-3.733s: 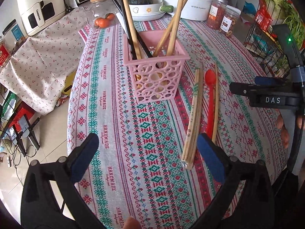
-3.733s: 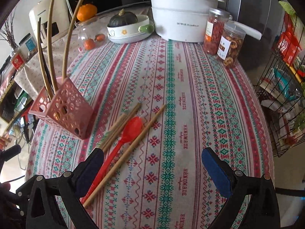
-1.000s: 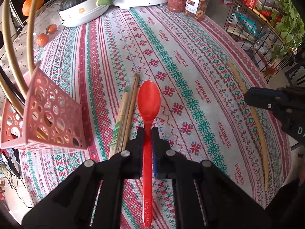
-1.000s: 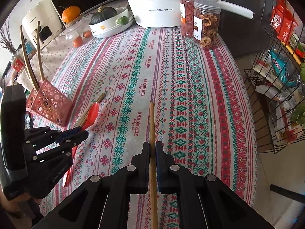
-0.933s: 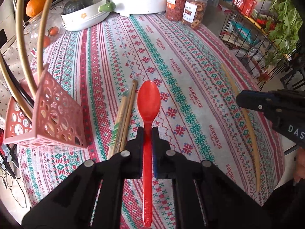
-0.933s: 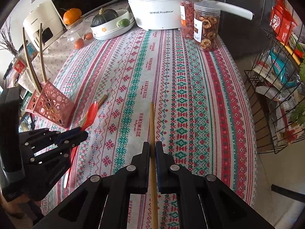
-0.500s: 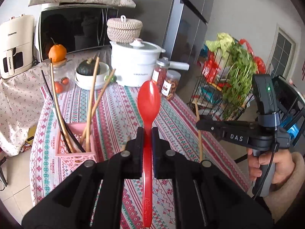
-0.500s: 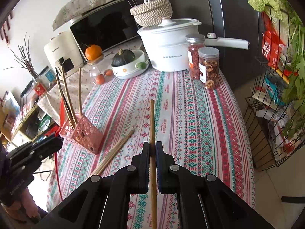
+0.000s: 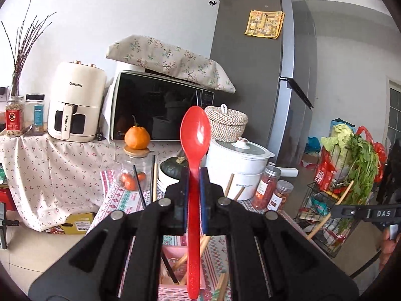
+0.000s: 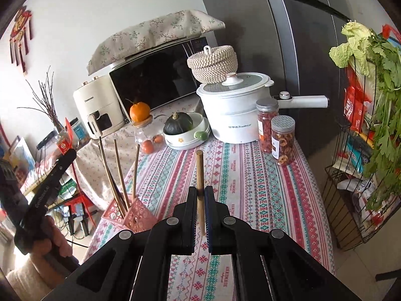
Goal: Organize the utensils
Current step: 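Drop the red spoon into the basket with the left tool while the right holds a chopstick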
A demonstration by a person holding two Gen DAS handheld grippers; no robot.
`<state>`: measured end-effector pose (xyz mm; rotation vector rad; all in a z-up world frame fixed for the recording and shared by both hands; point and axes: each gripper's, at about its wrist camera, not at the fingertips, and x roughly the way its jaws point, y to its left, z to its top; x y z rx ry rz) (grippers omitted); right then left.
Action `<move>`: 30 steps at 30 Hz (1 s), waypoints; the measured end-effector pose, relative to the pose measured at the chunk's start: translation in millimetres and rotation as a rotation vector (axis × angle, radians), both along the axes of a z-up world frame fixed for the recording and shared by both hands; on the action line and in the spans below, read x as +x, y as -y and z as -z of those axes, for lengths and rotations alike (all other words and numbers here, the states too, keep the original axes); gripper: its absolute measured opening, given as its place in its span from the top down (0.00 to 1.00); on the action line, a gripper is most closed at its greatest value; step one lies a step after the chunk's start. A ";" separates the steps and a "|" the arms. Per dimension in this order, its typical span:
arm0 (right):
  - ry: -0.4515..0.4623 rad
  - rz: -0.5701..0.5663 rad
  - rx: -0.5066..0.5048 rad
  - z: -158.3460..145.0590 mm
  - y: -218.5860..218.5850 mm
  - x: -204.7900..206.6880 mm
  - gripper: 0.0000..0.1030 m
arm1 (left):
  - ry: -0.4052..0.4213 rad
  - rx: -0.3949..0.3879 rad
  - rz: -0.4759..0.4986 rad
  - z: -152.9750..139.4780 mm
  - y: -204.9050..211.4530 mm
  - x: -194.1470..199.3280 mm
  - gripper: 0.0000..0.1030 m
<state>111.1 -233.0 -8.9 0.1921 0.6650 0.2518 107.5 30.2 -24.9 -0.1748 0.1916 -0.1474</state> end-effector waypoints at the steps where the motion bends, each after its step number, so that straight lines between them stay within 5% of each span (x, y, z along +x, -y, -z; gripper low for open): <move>1: -0.001 -0.002 -0.003 0.8 -0.8 0.7 0.94 | 0.005 -0.002 -0.014 4.3 -1.0 4.3 0.92; 15: -0.003 -0.008 0.012 2.6 -12.4 11.2 0.94 | 0.000 0.041 -0.106 42.1 -12.6 10.8 0.90; 20: 0.009 -0.031 0.015 -5.0 -23.3 6.5 0.94 | -0.064 0.039 -0.115 38.9 -19.6 7.4 0.59; 24: 0.015 -0.072 0.018 -16.3 -36.7 -0.3 0.94 | -0.142 0.023 -0.120 25.9 -31.2 0.7 0.48; 26: 0.025 -0.094 0.020 -24.2 -44.7 -4.6 0.94 | -0.207 0.023 -0.123 18.2 -37.8 -2.5 0.31; 30: 0.065 -0.128 0.014 -43.0 -61.2 -12.5 0.94 | -0.398 0.053 -0.096 8.3 -51.2 -4.6 0.21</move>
